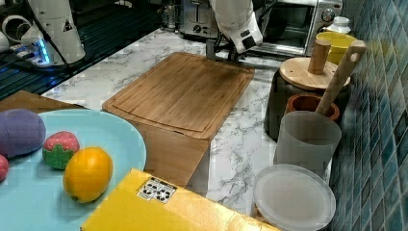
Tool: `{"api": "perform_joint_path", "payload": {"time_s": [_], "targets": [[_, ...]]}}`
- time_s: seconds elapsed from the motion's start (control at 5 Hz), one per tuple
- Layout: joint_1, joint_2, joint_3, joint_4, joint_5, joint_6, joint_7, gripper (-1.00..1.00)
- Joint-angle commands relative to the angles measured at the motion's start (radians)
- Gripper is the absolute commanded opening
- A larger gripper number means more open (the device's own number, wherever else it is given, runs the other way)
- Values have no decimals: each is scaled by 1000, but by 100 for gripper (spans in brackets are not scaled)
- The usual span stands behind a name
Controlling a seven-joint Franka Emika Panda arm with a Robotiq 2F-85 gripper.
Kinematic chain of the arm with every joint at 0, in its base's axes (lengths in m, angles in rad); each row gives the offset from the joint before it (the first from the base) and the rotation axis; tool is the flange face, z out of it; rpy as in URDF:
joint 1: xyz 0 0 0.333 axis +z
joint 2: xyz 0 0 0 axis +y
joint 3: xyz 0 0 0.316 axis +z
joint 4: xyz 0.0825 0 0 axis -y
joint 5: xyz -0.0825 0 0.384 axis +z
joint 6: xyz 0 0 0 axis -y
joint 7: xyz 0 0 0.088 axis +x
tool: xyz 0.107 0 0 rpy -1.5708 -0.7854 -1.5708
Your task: Close the oven.
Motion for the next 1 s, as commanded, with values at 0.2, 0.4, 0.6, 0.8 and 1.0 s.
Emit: {"api": "perform_joint_path", "payload": {"time_s": [0.2,0.4,0.6,0.8,1.0], "targets": [[209,-196,130,79,-102,30,184,-100],[233,-215,133,83,-148,44,237,-100],[266,-228,129,93,-222,80,331,-100],[353,-194,98,172,-515,95,653,-100],[374,-175,88,225,-653,84,836,-100]]}}
